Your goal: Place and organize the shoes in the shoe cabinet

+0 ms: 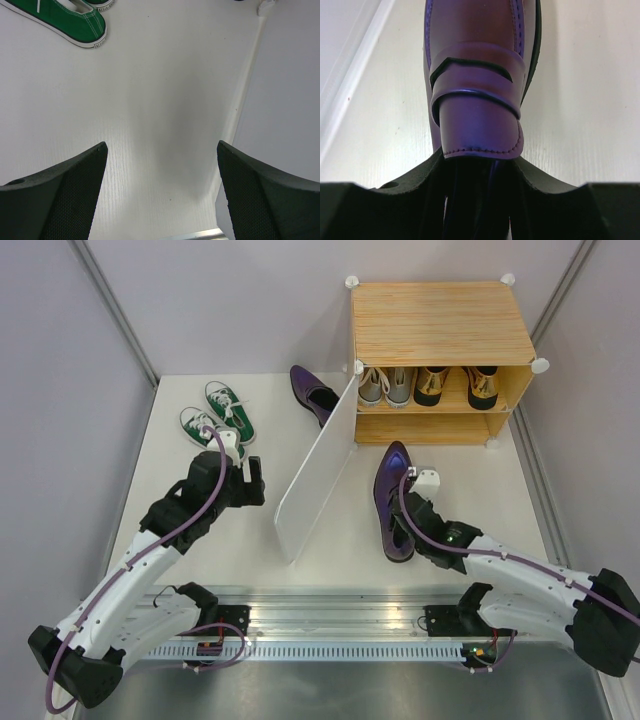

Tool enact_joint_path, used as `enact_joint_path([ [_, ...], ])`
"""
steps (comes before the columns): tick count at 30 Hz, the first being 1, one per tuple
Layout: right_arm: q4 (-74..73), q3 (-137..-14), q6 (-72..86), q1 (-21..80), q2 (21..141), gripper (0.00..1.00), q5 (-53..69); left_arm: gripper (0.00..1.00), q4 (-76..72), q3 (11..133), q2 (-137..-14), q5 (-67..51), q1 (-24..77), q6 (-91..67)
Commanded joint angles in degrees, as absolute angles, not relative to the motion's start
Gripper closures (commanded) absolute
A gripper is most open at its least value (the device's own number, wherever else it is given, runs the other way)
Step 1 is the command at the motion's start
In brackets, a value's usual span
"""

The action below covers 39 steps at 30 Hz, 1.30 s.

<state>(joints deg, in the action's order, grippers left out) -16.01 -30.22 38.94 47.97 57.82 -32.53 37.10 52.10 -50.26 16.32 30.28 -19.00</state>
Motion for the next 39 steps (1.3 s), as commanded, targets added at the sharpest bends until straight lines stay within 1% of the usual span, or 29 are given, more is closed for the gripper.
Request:
enact_joint_path([
  [1,-6.2,-32.0,34.0,45.2,59.8,0.99,-32.5,0.08,34.8,51.9,-50.1,15.8,30.1,-16.9],
  [7,-0.5,-35.8,28.6,38.7,65.6,0.99,-26.5,0.08,34.7,51.9,-50.2,15.6,30.1,-16.9],
  [12,3.5,-41.4,25.7,32.7,74.0,0.99,-21.4,0.08,34.7,51.9,-50.2,15.7,30.2,-16.9],
  [15,6.0,-44.5,23.6,30.9,77.9,0.99,-18.6,0.08,34.8,51.9,-50.1,15.7,30.2,-16.9],
  [23,7.6,-53.9,19.4,29.2,86.0,0.99,-18.2,0.08,34.6,51.9,-50.2,14.9,30.2,-16.9],
  [30,10.6,-57.1,16.7,27.7,90.9,0.99,-18.8,0.08,34.6,51.9,-50.3,14.5,30.2,-16.9],
  [39,13.1,-60.9,16.0,26.4,95.4,0.99,-15.9,0.08,34.5,51.9,-50.1,14.2,30.2,-16.9],
])
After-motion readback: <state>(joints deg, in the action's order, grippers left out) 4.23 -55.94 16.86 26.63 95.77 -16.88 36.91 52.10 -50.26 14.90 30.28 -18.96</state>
